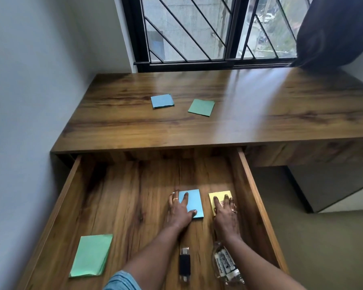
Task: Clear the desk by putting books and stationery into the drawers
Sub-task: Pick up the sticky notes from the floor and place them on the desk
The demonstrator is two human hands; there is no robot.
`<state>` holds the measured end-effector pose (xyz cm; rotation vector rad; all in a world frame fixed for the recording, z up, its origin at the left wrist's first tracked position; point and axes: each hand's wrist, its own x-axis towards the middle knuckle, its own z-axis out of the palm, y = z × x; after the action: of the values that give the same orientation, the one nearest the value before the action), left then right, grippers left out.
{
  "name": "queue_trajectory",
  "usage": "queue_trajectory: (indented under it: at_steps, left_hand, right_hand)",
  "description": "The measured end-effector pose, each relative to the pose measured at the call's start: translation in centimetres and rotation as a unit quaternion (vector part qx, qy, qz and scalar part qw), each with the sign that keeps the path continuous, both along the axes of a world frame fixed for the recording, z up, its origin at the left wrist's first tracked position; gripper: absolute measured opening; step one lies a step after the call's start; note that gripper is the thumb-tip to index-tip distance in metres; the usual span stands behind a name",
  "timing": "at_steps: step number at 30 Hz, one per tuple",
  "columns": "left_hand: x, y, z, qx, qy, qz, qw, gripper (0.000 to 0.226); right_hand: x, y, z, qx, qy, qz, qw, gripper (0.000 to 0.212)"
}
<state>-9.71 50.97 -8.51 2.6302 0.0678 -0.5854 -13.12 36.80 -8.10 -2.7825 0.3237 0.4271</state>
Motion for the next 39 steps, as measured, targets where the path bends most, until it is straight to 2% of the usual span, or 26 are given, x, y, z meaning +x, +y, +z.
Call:
queue_trajectory:
  at_steps: [6,7,9,12,16,18,20,24,27,30,36,39]
  left_hand:
    - [-0.3,-0.5,-0.1,-0.017,0.004,0.021,1.000,0.075]
    - [-0.1,-0.5,-0.1,-0.018,-0.002,0.021,1.000,0.074]
    - [0.5,-0.3,0.2,-0.015,-0.031,0.016,0.999,0.072]
    - [2.6,-0.2,1.7,-0.036,-0.105,0.017,0.994,0.064]
    - [7.9,1.5,3.8,-0.046,-0.324,0.020,0.945,0.051]
    - [11.2,3.0,5.0,-0.019,-0.339,-0.010,0.941,0.050]
    - [14.6,4.5,6.6,0.010,-0.350,-0.039,0.936,0.051]
    - [21.7,6.8,9.7,0.028,-0.327,-0.013,0.945,0.053]
    - [27.6,8.0,10.8,0.038,-0.280,0.019,0.959,0.055]
    - [32.7,8.6,11.3,0.060,-0.204,0.003,0.977,0.057]
    - [39.8,9.0,12.7,0.109,-0.122,-0.022,0.986,0.070]
    - [41.8,9.2,13.1,0.138,-0.073,-0.047,0.987,0.084]
  right_hand:
    - [0.4,0.3,0.1,-0.034,-0.013,-0.007,0.999,0.056]
    - [0.5,0.4,0.2,-0.041,-0.031,-0.012,0.999,0.055]
    - [1.2,0.8,0.5,-0.046,-0.123,-0.004,0.991,0.054]
    - [3.3,0.9,1.3,-0.066,-0.225,0.049,0.971,0.047]
    - [8.1,1.1,4.1,-0.038,-0.325,0.067,0.943,0.033]
    - [11.0,1.1,5.2,-0.049,-0.367,0.066,0.927,0.022]
    - [14.5,1.1,6.3,-0.056,-0.393,0.055,0.916,0.021]
    - [20.9,1.6,8.8,0.026,-0.348,-0.033,0.936,0.018]
    - [26.1,2.4,10.6,0.048,-0.298,-0.131,0.944,0.031]
    - [30.6,3.2,11.6,0.061,-0.262,-0.194,0.943,0.040]
    - [36.8,5.0,11.6,0.091,-0.145,-0.288,0.942,0.093]
    - [38.5,5.4,11.1,0.082,-0.110,-0.313,0.940,0.103]
